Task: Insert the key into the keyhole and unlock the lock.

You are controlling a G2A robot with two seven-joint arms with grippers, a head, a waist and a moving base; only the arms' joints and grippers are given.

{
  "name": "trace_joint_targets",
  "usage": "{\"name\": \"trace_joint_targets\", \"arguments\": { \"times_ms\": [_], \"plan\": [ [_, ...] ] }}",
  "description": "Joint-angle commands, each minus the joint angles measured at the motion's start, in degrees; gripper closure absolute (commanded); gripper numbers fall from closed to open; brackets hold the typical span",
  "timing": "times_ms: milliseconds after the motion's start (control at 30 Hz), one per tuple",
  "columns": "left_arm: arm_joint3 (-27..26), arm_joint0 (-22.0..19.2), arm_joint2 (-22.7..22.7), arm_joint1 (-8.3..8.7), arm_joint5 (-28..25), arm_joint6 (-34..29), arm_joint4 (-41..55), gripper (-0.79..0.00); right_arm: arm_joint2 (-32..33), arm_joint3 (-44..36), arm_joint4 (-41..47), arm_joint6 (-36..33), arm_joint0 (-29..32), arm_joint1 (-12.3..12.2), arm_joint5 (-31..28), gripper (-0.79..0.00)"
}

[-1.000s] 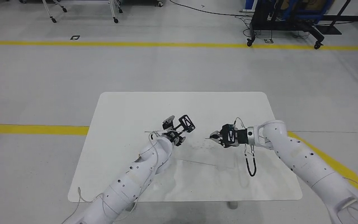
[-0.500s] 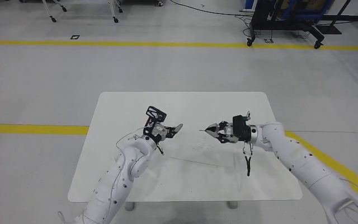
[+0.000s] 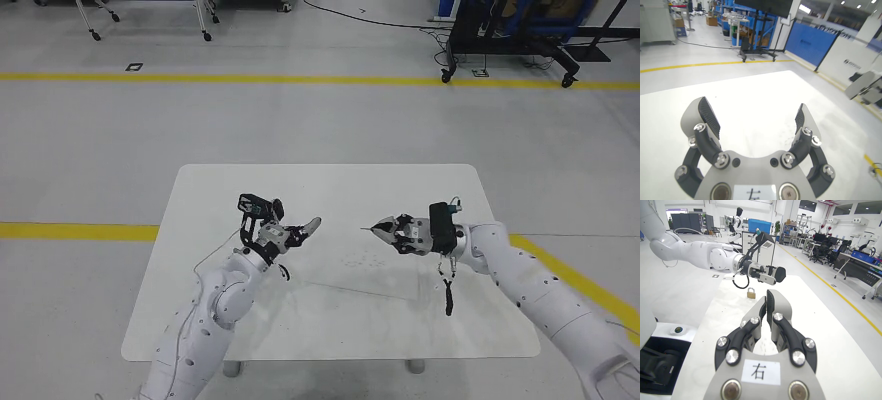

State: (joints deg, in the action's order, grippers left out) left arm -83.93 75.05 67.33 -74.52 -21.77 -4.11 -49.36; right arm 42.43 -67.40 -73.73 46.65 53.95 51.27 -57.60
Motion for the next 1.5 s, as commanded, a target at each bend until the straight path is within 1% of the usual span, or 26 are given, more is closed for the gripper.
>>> {"name": "trace_joint_targets", "arguments": {
  "times_ms": [0, 67, 100, 133, 167, 267, 333, 567, 600, 667, 733, 800, 933, 967, 1000, 1033, 1100, 1167, 1367, 1467],
  "plan": [
    [1.6, -0.7, 0.6, 0.1, -4.7, -1.2, 8.5, -0.785, -1.9, -0.5, 5.0, -0.4, 0.2, 0.4, -0.4, 0.0],
    [3.0, -1.5, 1.7, 0.34, -8.5, -3.4, 12.4, -0.785, -5.0, -0.6, 9.1, -0.4, -0.8, 1.0, -0.4, 0.0],
    [3.9, -1.7, 1.9, 0.44, -11.2, -5.9, 16.5, -0.785, -6.6, -0.7, 11.6, -0.4, -1.3, 1.2, -0.4, 0.0],
    [5.2, -2.6, 2.2, 0.64, -13.9, -10.5, 21.0, -0.785, -8.3, -0.4, 13.7, -0.4, -2.1, 1.5, -0.4, 0.0],
    [6.5, -4.0, 2.9, 0.93, -15.4, -15.0, 24.2, -0.785, -9.9, -0.1, 15.5, -0.4, -3.1, 1.7, -0.4, 0.0],
    [9.7, -8.0, 2.3, 1.54, -17.6, -31.3, 35.9, -0.785, -15.1, 0.3, 21.8, -0.4, -5.6, 2.4, -0.4, 0.0],
    [11.0, -10.0, 2.7, 1.75, -18.1, -36.6, 43.8, -0.785, -16.1, 0.5, 23.0, -0.4, -6.2, 2.5, -0.4, 0.0],
    [11.0, -10.0, 2.7, 1.75, -18.1, -36.6, 43.8, -0.785, -16.1, 0.5, 23.0, -0.4, -6.2, 2.5, -0.4, 0.0],
    [10.5, -9.6, 2.5, 1.68, -18.1, -35.8, 44.3, -0.785, -16.1, 0.5, 23.0, -0.4, -6.2, 2.5, -0.4, 0.0],
    [9.6, -8.7, 2.0, 1.59, -19.0, -34.5, 45.4, -0.785, -16.1, 0.5, 23.0, -0.4, -6.2, 2.5, -0.4, 0.0],
    [9.7, -8.5, 1.5, 1.61, -21.0, -34.7, 46.5, -0.785, -16.1, 0.4, 23.1, -0.6, -6.0, 2.5, -0.2, 0.0],
    [10.3, -9.2, 1.1, 1.71, -22.4, -36.4, 48.3, -0.785, -16.7, -0.5, 25.6, -3.6, -5.2, 2.8, -0.4, 0.0],
    [11.8, -11.1, 0.6, 1.95, -23.4, -39.4, 50.1, -0.785, -19.1, -0.4, 34.2, -12.5, -6.2, 3.5, -0.4, 0.0],
    [12.1, -11.6, 0.5, 2.0, -23.6, -40.0, 49.9, -0.751, -19.8, -0.5, 36.3, -14.7, -6.7, 3.6, -0.4, 0.0],
    [12.3, -12.0, 0.2, 2.02, -23.8, -40.4, 50.1, -0.514, -20.5, -0.8, 38.7, -16.7, -7.1, 3.7, -0.4, 0.0],
    [12.6, -12.5, -0.2, 2.03, -23.8, -41.0, 50.2, -0.372, -21.0, -0.9, 40.9, -18.5, -7.7, 3.7, -0.4, 0.0],
    [13.2, -13.4, -1.2, 2.02, -23.6, -42.5, 50.4, -0.28, -21.9, -1.3, 44.3, -21.4, -8.6, 3.7, -0.4, 0.0],
    [14.0, -14.5, -2.2, 2.01, -23.0, -44.4, 50.5, -0.24, -22.5, -1.6, 47.2, -23.9, -9.3, 3.7, -0.4, 0.0],
    [16.1, -16.4, -4.0, 1.93, -24.7, -45.9, 53.0, -0.237, -23.1, -0.8, 53.8, -29.0, -10.5, 3.5, -0.4, 0.0],
    [17.1, -16.8, -4.4, 1.97, -26.0, -46.2, 54.3, -0.206, -22.7, 0.0, 56.0, -30.5, -10.5, 3.3, -0.4, 0.0]
  ]
}}
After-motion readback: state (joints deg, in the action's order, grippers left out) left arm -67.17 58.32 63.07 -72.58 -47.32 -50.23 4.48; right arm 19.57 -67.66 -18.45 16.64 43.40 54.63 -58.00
